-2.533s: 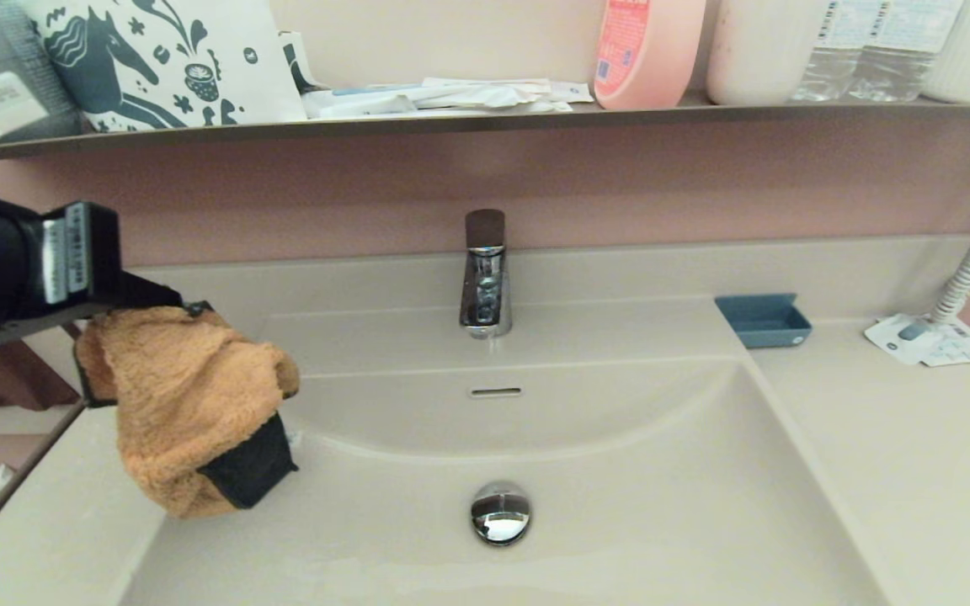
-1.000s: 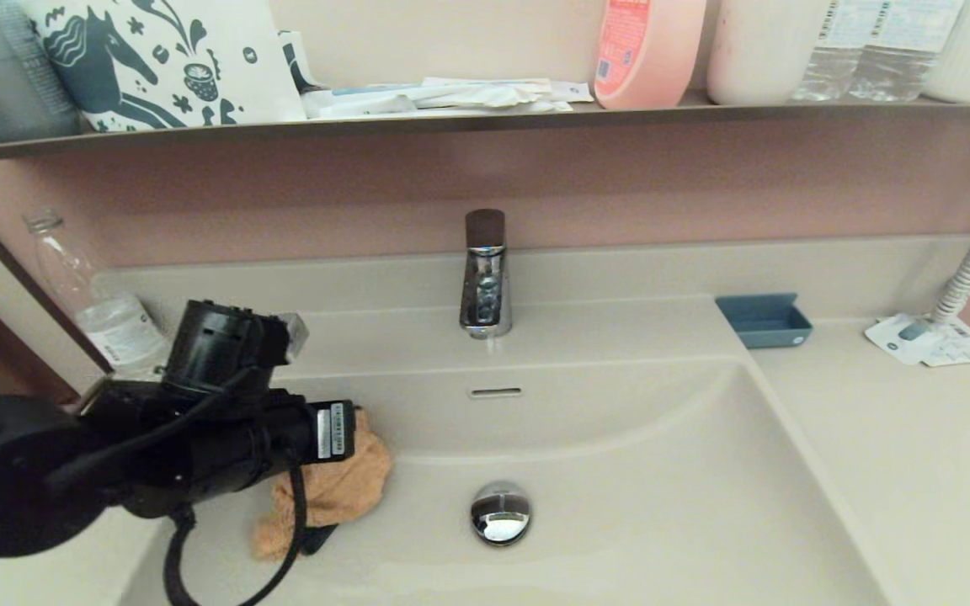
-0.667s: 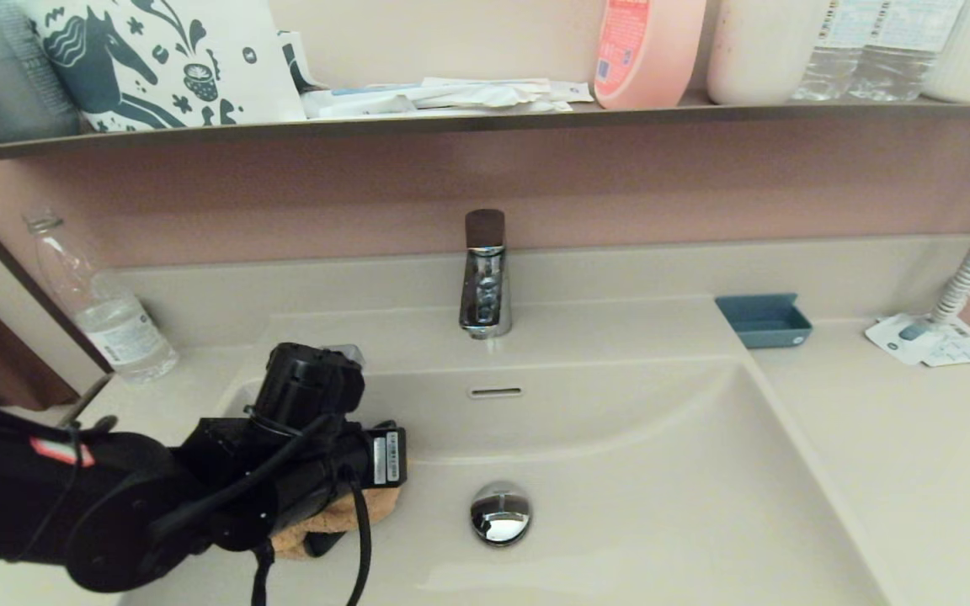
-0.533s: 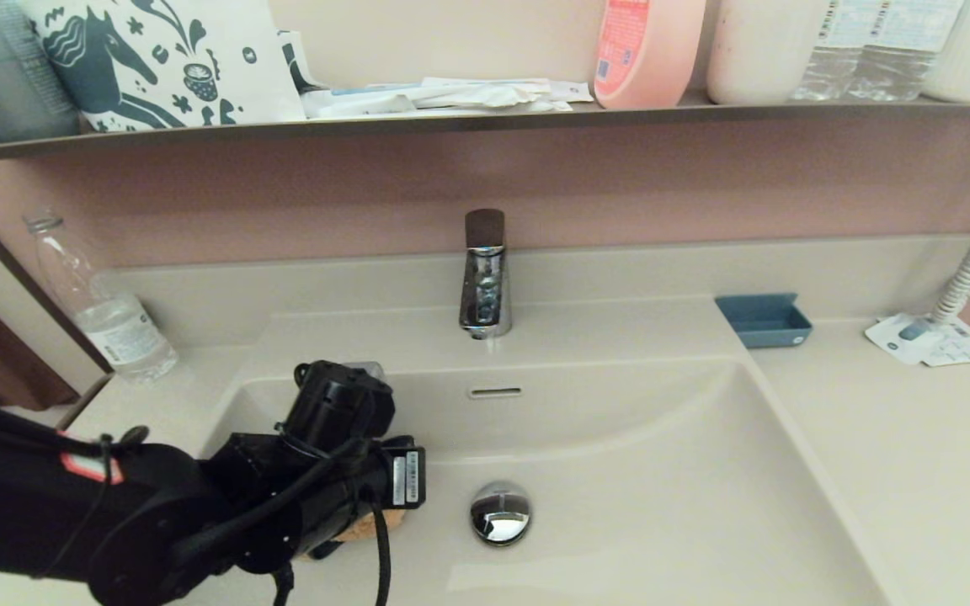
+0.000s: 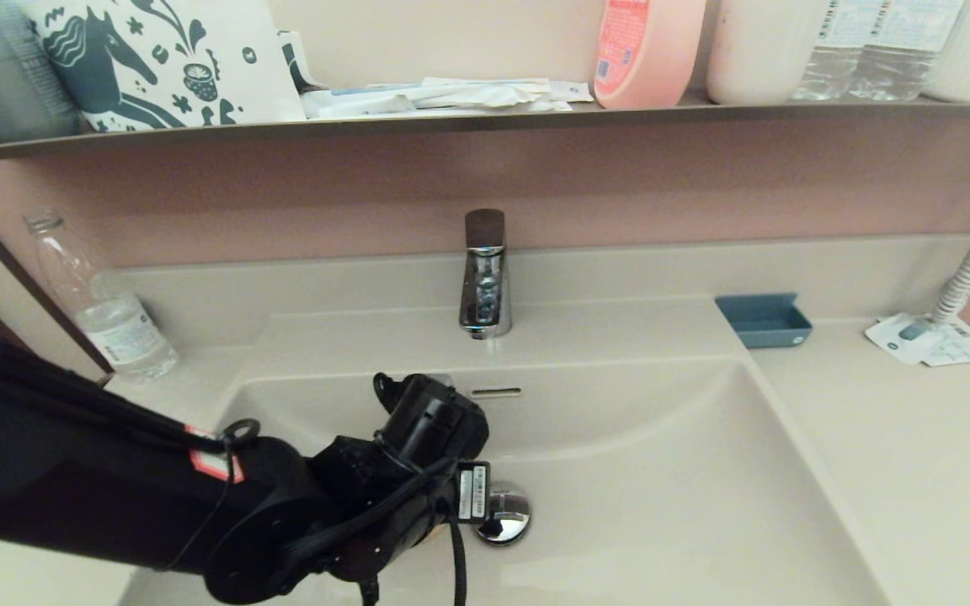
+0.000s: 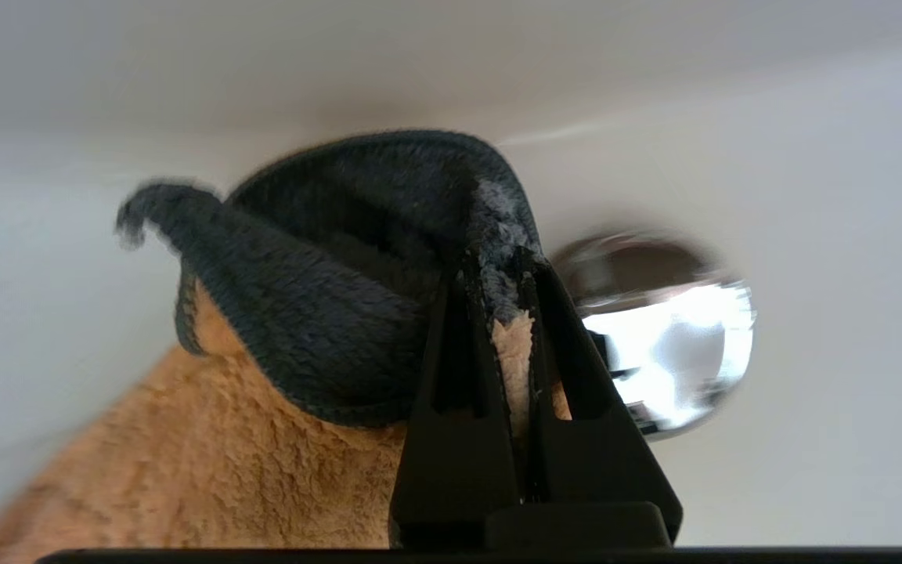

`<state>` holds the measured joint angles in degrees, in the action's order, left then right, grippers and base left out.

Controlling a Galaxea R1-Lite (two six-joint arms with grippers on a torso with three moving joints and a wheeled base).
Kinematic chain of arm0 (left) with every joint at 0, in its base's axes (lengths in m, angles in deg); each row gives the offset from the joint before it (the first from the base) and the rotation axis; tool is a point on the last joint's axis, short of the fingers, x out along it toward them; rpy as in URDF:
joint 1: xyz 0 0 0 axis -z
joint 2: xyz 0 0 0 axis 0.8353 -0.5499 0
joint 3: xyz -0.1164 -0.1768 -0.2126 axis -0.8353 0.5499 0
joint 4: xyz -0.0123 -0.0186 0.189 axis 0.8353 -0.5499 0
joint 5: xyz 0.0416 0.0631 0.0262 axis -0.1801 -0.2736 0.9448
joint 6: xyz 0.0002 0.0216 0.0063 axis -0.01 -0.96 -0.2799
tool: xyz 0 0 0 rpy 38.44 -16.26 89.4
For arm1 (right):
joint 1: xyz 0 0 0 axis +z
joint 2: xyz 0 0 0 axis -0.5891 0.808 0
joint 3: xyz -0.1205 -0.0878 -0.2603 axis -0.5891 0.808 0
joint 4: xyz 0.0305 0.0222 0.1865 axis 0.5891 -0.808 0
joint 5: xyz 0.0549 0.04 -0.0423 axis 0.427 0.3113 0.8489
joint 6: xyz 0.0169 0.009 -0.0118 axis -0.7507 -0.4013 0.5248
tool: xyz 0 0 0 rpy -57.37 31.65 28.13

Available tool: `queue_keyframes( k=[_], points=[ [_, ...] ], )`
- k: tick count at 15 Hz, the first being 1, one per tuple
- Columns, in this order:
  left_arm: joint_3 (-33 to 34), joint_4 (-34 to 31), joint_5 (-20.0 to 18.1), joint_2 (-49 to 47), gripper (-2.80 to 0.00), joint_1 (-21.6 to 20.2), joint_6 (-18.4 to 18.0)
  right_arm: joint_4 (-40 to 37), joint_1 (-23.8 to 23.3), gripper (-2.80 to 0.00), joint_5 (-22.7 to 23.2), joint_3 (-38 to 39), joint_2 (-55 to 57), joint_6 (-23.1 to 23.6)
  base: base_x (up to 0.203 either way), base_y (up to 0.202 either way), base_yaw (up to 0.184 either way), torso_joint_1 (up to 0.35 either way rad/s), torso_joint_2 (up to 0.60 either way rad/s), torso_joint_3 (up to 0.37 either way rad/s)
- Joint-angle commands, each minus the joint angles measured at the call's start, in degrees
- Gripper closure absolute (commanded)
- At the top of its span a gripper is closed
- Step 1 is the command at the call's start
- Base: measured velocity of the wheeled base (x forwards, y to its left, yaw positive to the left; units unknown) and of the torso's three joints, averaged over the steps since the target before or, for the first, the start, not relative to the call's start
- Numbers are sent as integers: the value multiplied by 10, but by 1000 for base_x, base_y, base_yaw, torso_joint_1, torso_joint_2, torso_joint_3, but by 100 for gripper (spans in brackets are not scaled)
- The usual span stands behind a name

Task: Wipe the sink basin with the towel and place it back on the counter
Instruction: Wipe the sink

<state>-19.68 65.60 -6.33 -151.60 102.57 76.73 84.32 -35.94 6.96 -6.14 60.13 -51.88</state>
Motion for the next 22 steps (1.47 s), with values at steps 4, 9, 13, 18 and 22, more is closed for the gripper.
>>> queue_keyframes(
  k=[4,9,13,18,22],
  points=[
    [-127,-88,2,-59,0,69,12,0,0,0,0,0,1,0,0,0,0,0,0,0],
    [-278,-148,17,-121,0,145,14,0,0,0,0,0,1,0,0,0,0,0,0,0],
    [-401,-181,30,-193,0,178,12,0,0,0,0,0,1,0,0,0,0,0,0,0],
    [-555,-309,43,-246,0,224,41,0,0,0,0,0,1,0,0,0,0,0,0,0],
    [-611,-574,8,-245,0,237,202,0,0,0,0,0,1,0,0,0,0,0,0,0]
  ],
)
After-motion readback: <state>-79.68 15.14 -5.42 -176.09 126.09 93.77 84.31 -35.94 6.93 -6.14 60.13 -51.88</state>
